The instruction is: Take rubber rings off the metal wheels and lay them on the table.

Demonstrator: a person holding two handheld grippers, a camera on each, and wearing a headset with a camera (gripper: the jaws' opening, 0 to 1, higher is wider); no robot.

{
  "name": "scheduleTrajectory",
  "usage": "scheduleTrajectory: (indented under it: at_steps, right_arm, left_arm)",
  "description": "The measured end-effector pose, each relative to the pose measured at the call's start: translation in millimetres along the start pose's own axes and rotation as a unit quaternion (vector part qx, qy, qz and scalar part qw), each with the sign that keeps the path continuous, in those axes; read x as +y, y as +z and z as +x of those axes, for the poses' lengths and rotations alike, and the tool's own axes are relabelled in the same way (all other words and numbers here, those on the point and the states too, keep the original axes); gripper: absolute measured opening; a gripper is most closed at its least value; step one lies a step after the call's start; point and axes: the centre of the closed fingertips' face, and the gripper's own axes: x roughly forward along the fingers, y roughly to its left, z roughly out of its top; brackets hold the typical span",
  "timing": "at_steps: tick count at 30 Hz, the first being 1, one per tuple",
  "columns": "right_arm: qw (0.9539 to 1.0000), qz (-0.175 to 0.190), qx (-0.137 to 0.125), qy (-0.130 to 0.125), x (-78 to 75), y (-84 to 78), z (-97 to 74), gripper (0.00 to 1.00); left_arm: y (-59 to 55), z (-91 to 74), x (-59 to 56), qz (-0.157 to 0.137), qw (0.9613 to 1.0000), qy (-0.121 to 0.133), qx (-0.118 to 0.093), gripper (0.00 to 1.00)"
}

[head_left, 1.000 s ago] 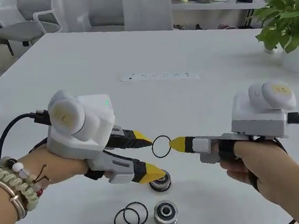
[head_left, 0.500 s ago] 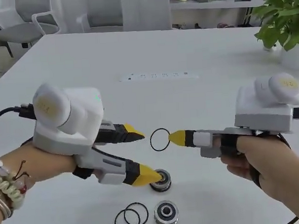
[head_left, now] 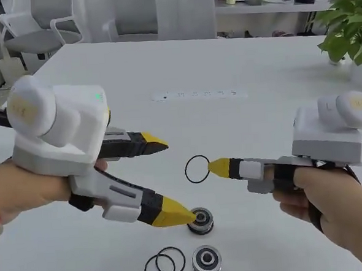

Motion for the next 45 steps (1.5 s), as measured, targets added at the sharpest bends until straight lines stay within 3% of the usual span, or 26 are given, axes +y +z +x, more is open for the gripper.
scheduleTrajectory:
  at_steps: [8,22,32,45]
  right_arm:
    - [1.0000,0.001,-0.004,0.009,4.7,3.0,-0.8,0.00]
    - [0.9998,0.003,-0.008,0.019,10.5,4.7,-2.8,0.00]
    - [0.9996,0.001,-0.008,0.028,16.5,4.7,-1.7,0.00]
    - [0.9993,-0.003,-0.003,0.038,23.2,2.7,0.0,0.00]
  left_arm:
    - [-2.9,-15.3,-6.7,0.014,0.9998,0.009,0.014,0.78]
    - [-13.6,-61.3,-2.4,0.001,0.9976,0.069,0.007,0.80]
    - [-34.6,-89.1,-7.4,-0.027,0.9942,0.103,0.014,0.80]
    - [-60.9,-103.5,-21.3,-0.064,0.9893,0.130,0.022,0.80]
